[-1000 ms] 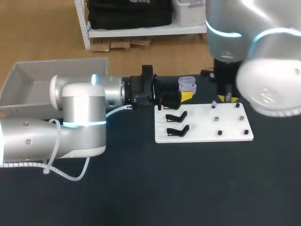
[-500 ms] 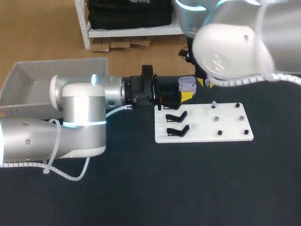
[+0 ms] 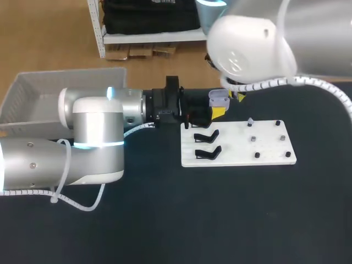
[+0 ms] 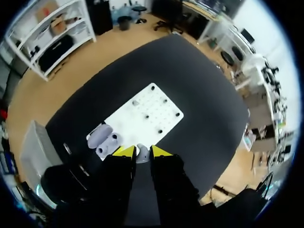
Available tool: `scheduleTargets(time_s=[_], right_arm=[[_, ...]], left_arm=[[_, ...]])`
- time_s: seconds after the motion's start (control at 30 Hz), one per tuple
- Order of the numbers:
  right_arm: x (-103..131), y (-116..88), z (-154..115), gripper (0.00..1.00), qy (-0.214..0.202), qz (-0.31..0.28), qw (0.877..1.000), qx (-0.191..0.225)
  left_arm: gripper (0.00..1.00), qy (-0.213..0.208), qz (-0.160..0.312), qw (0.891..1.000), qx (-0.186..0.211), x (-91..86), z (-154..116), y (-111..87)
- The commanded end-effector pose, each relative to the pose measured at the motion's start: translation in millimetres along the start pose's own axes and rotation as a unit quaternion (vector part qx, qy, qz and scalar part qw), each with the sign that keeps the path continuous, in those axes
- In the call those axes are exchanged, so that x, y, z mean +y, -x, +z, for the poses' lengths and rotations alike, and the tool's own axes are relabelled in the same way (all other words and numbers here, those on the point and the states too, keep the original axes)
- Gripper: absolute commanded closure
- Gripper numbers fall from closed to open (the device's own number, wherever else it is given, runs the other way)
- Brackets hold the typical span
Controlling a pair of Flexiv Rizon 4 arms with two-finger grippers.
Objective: Pick up each earbud case from the left stands, insert the matching earbuds, close the lid, and place the case in the box.
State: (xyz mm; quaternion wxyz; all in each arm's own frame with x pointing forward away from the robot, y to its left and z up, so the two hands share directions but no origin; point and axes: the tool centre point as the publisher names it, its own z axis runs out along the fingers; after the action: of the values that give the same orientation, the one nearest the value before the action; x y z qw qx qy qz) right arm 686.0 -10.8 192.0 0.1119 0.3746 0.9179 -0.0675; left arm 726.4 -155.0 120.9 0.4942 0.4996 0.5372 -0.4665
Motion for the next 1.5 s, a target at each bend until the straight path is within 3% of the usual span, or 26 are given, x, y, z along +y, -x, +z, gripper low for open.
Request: scheduleTargets(time_s=[0.03,0.27,0.73,1.5], right_arm=[[12,-4,3,1.0,-0.031,0.084,0.996,0.007],[24,-4,6,1.0,-0.029,0.127,0.991,0.028],[46,-4,4,1.0,-0.037,0.072,0.996,0.023],[43,0,18,1.0,-0.069,0.047,0.996,0.011]], left_arm=[[1.0,0.004,0.002,1.0,-0.003,-2.1,0,-1.4],[1.0,0.004,0.002,1.0,-0.003,-2.1,0,-1.4],[1.0,0.004,0.002,1.0,-0.003,-2.1,0,-1.4],[1.0,0.004,0.002,1.0,-0.003,-2.1,0,-1.4]])
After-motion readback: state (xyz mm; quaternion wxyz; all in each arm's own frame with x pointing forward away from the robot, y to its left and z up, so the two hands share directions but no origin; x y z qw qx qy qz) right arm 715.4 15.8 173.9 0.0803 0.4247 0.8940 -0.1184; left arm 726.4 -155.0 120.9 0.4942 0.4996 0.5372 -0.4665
